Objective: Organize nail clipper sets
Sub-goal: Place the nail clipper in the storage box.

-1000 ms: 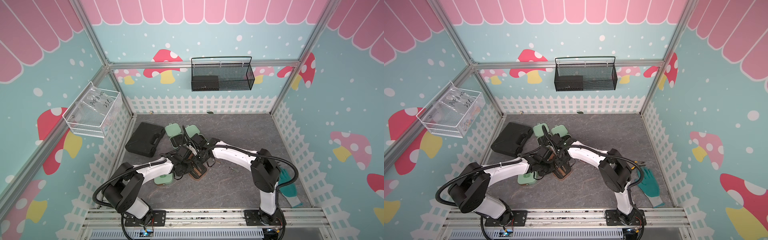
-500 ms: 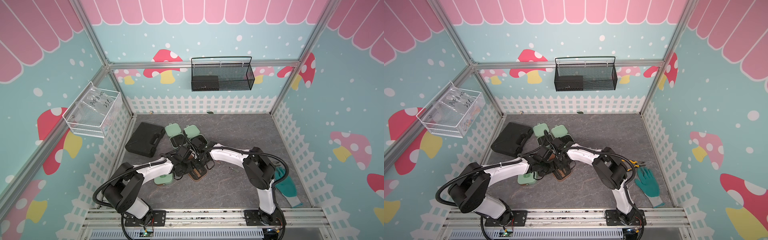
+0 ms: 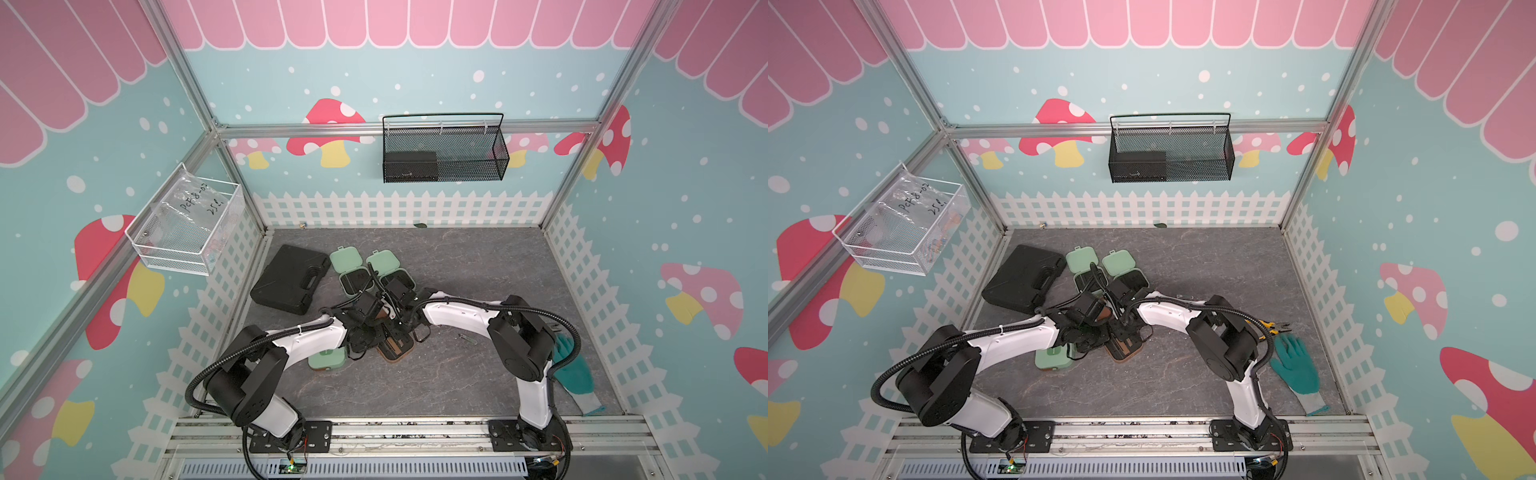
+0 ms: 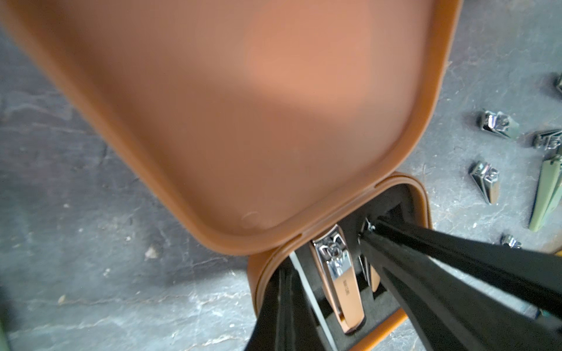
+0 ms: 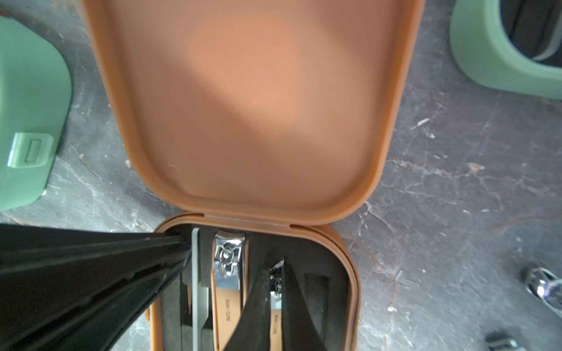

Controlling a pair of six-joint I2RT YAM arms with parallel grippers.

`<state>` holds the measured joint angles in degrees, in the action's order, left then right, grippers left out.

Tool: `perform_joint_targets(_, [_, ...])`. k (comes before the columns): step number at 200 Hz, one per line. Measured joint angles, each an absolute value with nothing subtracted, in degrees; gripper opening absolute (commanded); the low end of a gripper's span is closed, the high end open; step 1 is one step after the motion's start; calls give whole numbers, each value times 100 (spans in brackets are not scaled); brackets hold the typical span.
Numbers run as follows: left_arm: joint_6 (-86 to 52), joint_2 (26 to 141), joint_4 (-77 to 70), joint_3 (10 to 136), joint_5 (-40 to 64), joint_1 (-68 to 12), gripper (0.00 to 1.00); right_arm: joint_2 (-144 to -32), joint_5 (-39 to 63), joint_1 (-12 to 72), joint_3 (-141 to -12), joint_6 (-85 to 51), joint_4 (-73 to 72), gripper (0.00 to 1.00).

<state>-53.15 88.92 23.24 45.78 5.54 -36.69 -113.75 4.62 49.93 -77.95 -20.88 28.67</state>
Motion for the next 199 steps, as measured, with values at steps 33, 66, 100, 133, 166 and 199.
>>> perform_joint_targets(33, [-5317,8892,2324,4578,554,-3669,0,-11246,464,4993,-7494,-2198,2495,10])
perform_joint_targets(66, [-5317,8892,2327,4578,552,-3669,0,-11187,462,4993,-7352,-2281,2287,9])
perform_joint_targets(100, [-5317,8875,2327,4576,554,-3669,0,-11181,414,5000,-7489,-2268,2482,15])
perform_joint_targets(133, [-5317,8851,2322,4558,550,-3669,0,-10901,250,5017,-7662,-2141,2987,22])
perform_joint_targets(166, [-5317,8849,2316,4552,543,-3673,0,-9963,141,4917,-7717,-1905,3192,27])
perform_joint_targets(199, [-5315,8849,2316,4552,537,-3677,0,-9384,43,4401,-7432,-1503,3218,30])
